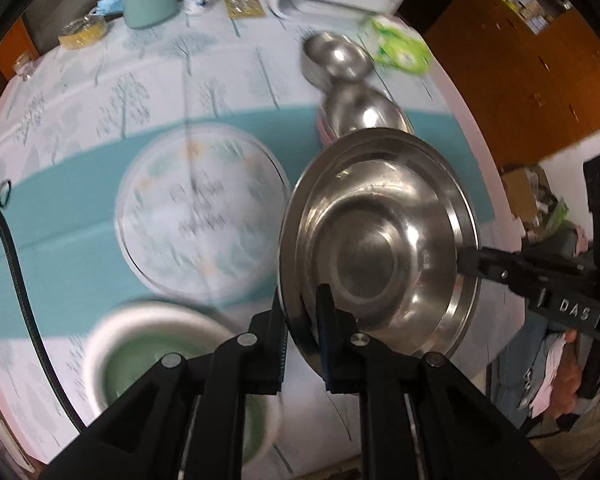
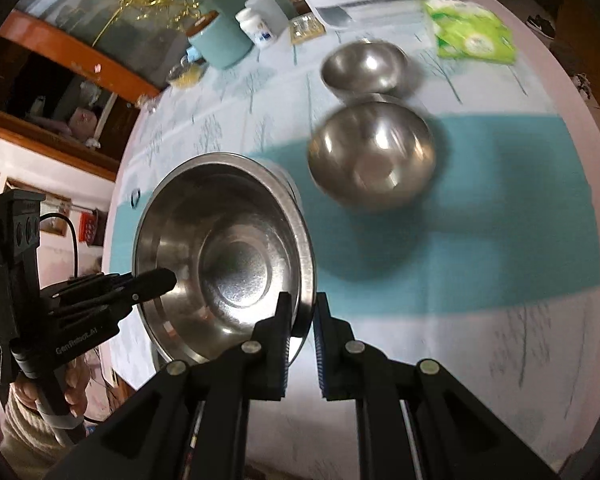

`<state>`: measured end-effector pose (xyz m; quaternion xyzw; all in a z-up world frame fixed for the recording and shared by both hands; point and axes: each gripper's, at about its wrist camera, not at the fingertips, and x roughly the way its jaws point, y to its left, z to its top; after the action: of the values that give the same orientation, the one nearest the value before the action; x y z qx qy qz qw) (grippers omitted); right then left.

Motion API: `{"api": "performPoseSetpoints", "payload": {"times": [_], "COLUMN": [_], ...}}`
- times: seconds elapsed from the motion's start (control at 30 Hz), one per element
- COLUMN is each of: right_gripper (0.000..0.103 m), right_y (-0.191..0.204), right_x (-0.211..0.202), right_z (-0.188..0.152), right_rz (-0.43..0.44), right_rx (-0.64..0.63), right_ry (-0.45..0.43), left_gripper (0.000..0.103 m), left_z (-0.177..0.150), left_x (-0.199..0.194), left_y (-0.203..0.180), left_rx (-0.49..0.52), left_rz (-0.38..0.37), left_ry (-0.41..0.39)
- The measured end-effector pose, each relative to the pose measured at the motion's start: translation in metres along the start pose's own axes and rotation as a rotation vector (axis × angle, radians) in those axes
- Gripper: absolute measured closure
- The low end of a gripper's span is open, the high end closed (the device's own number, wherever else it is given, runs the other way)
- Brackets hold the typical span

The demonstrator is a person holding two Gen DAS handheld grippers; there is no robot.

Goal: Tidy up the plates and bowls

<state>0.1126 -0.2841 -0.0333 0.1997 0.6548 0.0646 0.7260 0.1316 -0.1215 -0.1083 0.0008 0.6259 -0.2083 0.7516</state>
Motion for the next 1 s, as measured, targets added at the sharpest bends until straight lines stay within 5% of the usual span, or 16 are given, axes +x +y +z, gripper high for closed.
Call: {"api": "performPoseSetpoints", "payload": {"times": [0.33, 0.6, 1.0], "right_gripper": [0.093, 0.093, 0.092], "right_y": [-0.045, -0.062, -0.07], "right_x": [0.023, 0.045, 0.053], "right_z": [-0.073, -0.076, -0.076], "right_rz": [-0.091, -0.092, -0.118], "right_rx": [0.041, 0.07, 0.063], "right_ry": [0.046, 0.066, 0.094], "left_gripper": [0.09, 0.089, 0.087], "left_z": [-0.064, -0.075, -0.084], "left_x": [0.063, 0.086, 0.094], "left_y": [-0.033, -0.033, -0.065], "left_rx": [0.019, -0.034, 0.045], "left_rz": [0.0, 0.008, 0.094], "left_ry": [0.081, 0.118, 0.102]}}
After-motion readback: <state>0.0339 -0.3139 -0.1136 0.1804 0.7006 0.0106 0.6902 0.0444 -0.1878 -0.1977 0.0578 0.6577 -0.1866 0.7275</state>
